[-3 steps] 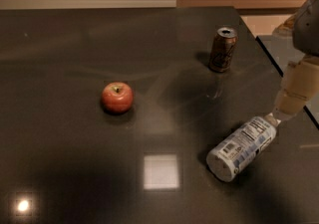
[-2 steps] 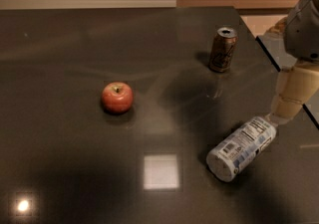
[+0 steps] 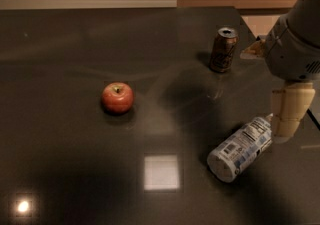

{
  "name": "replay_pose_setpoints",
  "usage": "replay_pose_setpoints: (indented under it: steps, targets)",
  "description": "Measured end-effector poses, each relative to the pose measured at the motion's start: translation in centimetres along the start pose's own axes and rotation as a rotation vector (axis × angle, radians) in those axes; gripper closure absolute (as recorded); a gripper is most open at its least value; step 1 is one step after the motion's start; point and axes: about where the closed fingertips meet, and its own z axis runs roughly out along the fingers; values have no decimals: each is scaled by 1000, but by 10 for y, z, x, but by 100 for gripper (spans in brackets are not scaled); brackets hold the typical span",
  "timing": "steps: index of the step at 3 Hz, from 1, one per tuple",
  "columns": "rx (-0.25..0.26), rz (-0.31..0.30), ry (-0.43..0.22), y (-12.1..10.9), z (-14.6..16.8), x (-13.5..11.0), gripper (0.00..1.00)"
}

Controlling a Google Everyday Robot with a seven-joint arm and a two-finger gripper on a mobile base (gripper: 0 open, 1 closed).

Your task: Move blue plastic bottle near apple

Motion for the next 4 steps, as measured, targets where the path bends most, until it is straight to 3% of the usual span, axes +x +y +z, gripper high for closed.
replay_pose_setpoints:
  steps: [2,4]
  targets:
    - [-85,-168,-52,18,24,2,0]
    - [-118,-247,-66,32,53,11,0]
